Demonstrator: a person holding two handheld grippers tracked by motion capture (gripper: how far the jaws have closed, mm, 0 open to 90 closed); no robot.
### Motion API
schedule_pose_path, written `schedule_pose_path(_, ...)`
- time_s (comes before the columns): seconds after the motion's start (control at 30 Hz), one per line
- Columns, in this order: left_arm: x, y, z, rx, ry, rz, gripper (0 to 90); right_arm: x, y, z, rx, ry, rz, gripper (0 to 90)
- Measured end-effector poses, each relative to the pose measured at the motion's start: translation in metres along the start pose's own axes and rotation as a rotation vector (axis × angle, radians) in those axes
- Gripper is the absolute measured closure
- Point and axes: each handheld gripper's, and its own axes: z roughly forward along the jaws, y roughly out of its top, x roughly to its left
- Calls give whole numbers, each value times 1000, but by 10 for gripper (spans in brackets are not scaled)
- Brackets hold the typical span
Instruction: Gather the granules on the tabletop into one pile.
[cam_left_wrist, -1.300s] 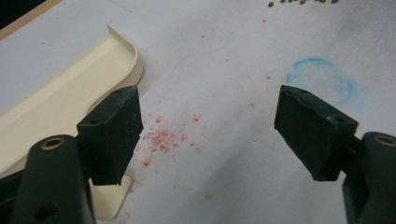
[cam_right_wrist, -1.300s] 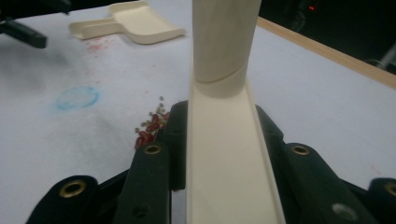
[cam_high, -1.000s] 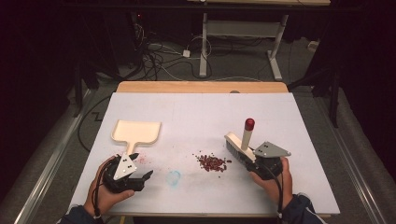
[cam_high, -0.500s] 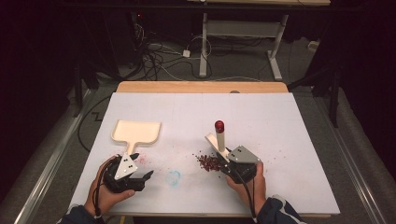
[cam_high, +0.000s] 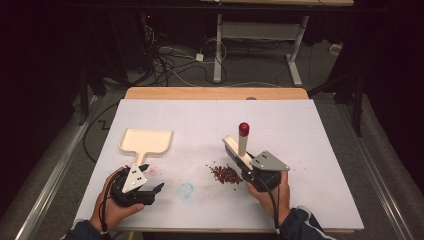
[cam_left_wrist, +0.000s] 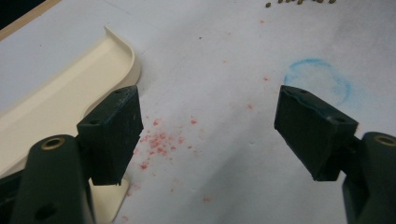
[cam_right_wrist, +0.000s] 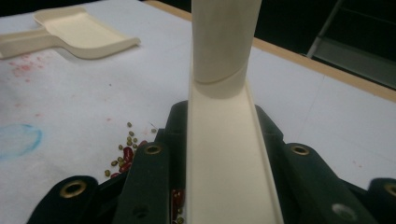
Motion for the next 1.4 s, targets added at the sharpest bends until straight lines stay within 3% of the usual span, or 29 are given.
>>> schedule_pose_path(0.03, 0, 0, 0, 2, 0, 1, 224, -3, 1, -3, -11, 14, -1, 678)
schedule_pose_path(0.17, 1, 0, -1, -7, 9, 11, 224, -11, 3, -15, -53, 150, -26, 677)
schedule_pose_path(0.27, 1, -1, -2, -2, 6, -2, 225, -16, 0, -24, -76, 333, -49, 677)
schedule_pose_path(0.37, 2, 0, -2, -13, 14, 3, 224, -15, -4, -30, -83, 482, -128, 676)
schedule_pose_path(0.5, 4, 0, -4, -21, 22, -8, 224, -11, -13, -22, -61, 636, -168, 675)
schedule_pose_path(0.63, 5, -1, -4, -22, 25, -8, 224, -3, -21, -6, -14, 725, -211, 674)
schedule_pose_path(0.73, 4, -1, -3, -16, 22, -5, 225, -2, -22, 4, -25, 751, -211, 675)
schedule_pose_path(0.83, 4, 0, -2, -13, 19, -2, 224, -7, -19, 13, -38, 727, -240, 675)
schedule_pose_path(1.03, 4, 0, -1, -9, 16, -2, 225, -20, -13, 29, -54, 680, -205, 677)
schedule_pose_path(1.13, 4, 0, 0, -9, 15, -3, 224, -25, -6, 29, -74, 682, -193, 676)
schedule_pose_path(1.23, 4, 0, 0, -8, 15, -5, 224, -29, 4, 26, -75, 626, -205, 676)
schedule_pose_path(1.3, 4, 0, 0, -7, 15, -3, 224, -33, 13, 28, -60, 566, -188, 676)
schedule_pose_path(1.4, 3, 0, 0, -2, 10, -14, 225, -40, 22, 35, -56, 535, -148, 677)
